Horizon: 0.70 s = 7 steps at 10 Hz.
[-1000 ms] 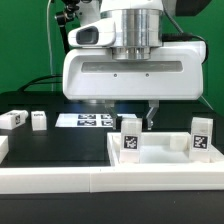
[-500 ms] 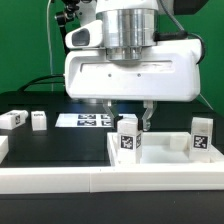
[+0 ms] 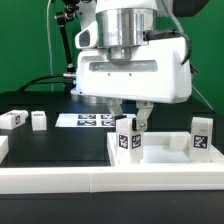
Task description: Assemble square table
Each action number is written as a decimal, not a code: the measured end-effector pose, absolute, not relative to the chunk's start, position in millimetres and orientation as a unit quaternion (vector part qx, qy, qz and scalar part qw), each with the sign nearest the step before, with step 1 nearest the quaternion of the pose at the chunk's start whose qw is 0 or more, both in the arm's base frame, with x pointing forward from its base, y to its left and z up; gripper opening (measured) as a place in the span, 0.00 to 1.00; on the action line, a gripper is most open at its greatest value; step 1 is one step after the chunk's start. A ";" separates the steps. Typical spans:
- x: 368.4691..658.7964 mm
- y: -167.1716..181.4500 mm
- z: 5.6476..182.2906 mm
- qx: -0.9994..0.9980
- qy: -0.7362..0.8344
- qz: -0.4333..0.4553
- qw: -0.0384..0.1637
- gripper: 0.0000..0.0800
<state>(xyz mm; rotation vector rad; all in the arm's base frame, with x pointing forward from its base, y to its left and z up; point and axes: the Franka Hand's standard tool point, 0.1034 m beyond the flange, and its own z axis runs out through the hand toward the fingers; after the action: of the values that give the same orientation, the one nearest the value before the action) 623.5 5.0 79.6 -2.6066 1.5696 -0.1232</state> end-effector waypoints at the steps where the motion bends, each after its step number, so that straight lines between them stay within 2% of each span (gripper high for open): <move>1: 623.0 5.9 79.5 -0.832 0.552 -0.038 0.049 0.36; 7: 622.2 6.3 79.8 -0.686 0.724 -0.024 0.064 0.36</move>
Offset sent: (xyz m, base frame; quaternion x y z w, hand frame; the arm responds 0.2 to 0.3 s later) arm -0.0061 -0.0014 -0.0066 -0.0011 0.0058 0.1993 0.9799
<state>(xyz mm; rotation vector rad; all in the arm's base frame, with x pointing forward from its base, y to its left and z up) 622.2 6.3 79.8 -2.0723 2.1879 -0.0735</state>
